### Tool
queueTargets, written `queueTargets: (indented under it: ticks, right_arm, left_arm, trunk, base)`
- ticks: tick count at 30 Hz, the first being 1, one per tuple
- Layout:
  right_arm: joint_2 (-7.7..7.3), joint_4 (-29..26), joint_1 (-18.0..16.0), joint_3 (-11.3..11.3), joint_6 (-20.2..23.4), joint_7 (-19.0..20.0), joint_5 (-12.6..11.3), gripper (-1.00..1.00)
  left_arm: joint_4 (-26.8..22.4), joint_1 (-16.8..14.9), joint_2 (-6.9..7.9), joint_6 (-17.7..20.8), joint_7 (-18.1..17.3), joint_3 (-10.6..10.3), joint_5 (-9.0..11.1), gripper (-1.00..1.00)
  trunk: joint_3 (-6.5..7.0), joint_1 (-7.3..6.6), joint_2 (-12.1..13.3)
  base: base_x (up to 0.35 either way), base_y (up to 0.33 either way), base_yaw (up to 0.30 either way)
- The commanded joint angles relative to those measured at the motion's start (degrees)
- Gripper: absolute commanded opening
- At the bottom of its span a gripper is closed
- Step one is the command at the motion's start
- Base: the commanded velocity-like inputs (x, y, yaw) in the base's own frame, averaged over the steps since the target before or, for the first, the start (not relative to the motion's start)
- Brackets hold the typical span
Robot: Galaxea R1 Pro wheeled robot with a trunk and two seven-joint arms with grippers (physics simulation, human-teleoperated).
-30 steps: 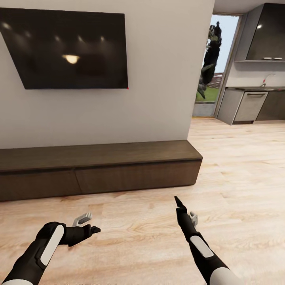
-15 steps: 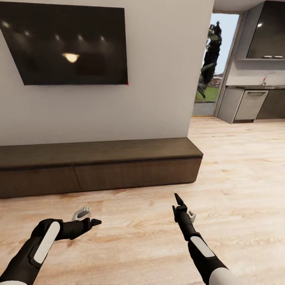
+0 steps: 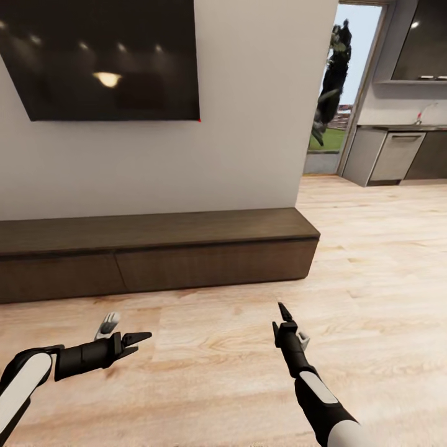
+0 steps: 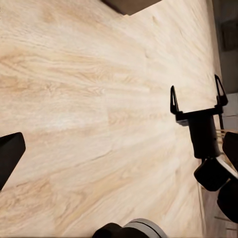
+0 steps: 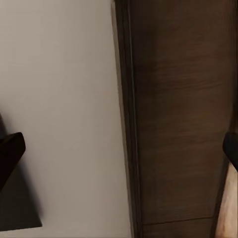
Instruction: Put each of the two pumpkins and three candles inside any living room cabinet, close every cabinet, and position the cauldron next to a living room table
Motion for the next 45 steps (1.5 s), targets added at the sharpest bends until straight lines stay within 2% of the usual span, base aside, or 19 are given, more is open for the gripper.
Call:
queueTargets:
  ticks: [1,7,16,26,38,45]
  right_arm:
    - [-0.02,0.03,-0.03,0.00,0.49,0.23,-0.81,1.00]
    - [-0.33,0.01,-0.03,-0.06,0.50,0.27,-3.77,1.00]
    - [-0.46,0.06,-0.02,-0.08,0.50,0.40,-4.35,1.00]
    - [-0.14,0.09,-0.02,-0.08,0.06,1.54,-4.37,1.00]
    - [-0.05,0.10,-0.02,-0.07,-0.36,1.76,-4.30,1.00]
    - [-0.03,0.12,-0.03,0.00,-0.38,1.76,-4.29,1.00]
  left_arm:
    - [0.00,-0.01,0.06,0.08,-0.47,-0.06,-0.27,1.00]
    - [-0.01,0.06,0.16,0.08,-0.55,-0.13,0.01,1.00]
    - [-0.05,0.09,0.17,0.09,-0.63,-0.14,0.08,1.00]
    - [-0.03,0.20,0.17,0.06,-0.73,-0.07,0.12,1.00]
    - [0.07,0.27,0.12,0.04,-0.73,-0.45,0.12,1.00]
    - [0.28,0.27,0.04,0.03,-0.73,-1.36,0.16,1.00]
  trunk:
    - [-0.28,0.01,-0.04]
    - [-1.61,0.17,-0.12]
    - [-3.60,0.40,-0.24]
    - [-3.60,0.40,-0.24]
    - [-3.60,0.40,-0.24]
    - [-3.60,0.40,-0.24]
  base:
    - [0.000,0.000,0.000]
    - [0.000,0.000,0.000]
    - [0.000,0.000,0.000]
    - [0.026,0.000,0.000]
    - [0.258,0.000,0.000]
    - [0.267,0.000,0.000]
